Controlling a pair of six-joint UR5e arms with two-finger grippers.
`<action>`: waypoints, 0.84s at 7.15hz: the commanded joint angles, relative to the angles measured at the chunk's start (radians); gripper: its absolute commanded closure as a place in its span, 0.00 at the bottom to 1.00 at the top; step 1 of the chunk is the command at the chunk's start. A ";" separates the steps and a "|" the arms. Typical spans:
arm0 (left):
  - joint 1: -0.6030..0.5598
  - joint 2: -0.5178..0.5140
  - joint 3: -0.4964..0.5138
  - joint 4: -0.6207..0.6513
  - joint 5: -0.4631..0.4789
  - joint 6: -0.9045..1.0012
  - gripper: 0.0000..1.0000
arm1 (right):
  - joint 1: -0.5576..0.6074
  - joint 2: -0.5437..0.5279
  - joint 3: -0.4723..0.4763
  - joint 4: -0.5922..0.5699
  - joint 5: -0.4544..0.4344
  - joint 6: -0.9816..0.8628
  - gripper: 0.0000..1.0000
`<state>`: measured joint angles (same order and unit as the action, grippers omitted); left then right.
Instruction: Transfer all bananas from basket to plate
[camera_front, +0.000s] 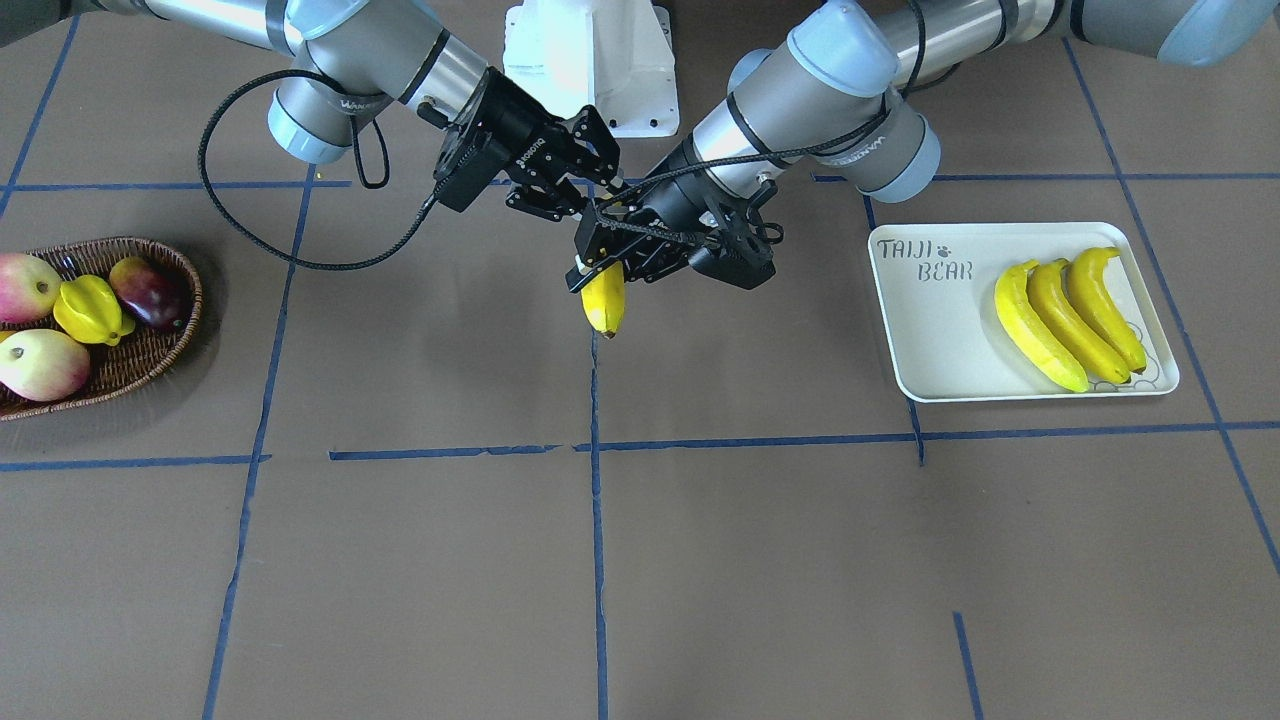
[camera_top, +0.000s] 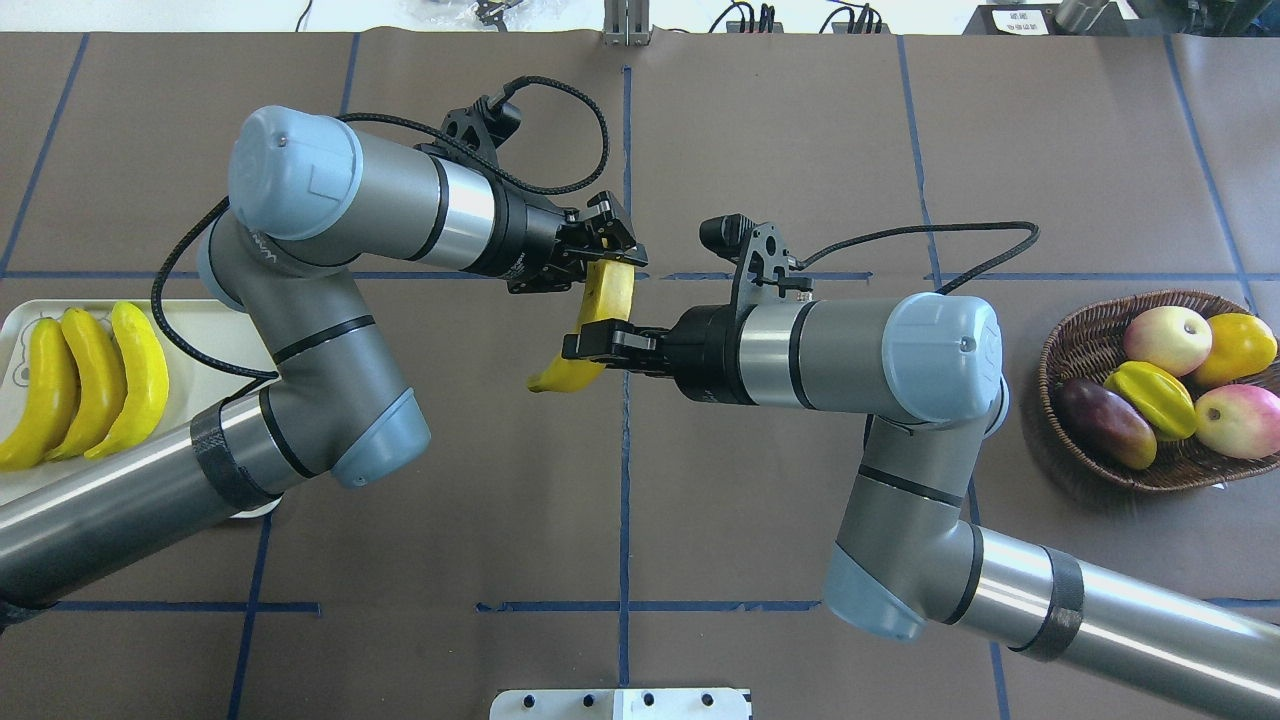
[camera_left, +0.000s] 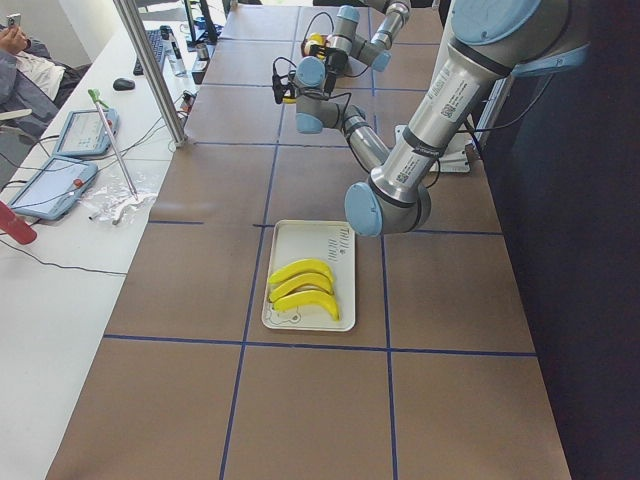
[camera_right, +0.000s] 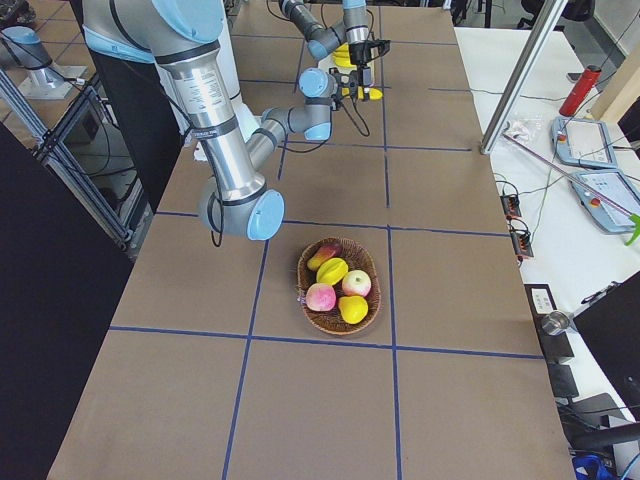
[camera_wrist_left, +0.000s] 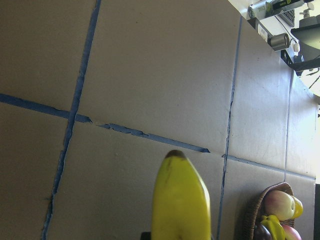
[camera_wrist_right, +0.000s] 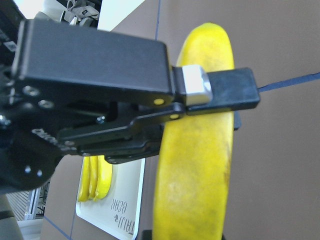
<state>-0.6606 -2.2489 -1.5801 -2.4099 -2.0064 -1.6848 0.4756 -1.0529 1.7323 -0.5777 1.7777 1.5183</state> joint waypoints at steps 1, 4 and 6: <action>-0.002 0.000 0.000 0.000 0.000 -0.001 1.00 | 0.006 0.004 0.001 -0.002 -0.001 0.003 0.00; -0.010 0.002 -0.001 0.000 0.000 -0.015 1.00 | 0.061 0.005 0.001 -0.107 0.014 -0.001 0.00; -0.027 0.020 -0.003 0.008 0.000 -0.048 1.00 | 0.148 0.007 0.003 -0.284 0.125 -0.018 0.00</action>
<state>-0.6782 -2.2416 -1.5818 -2.4073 -2.0064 -1.7113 0.5726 -1.0472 1.7336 -0.7627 1.8356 1.5085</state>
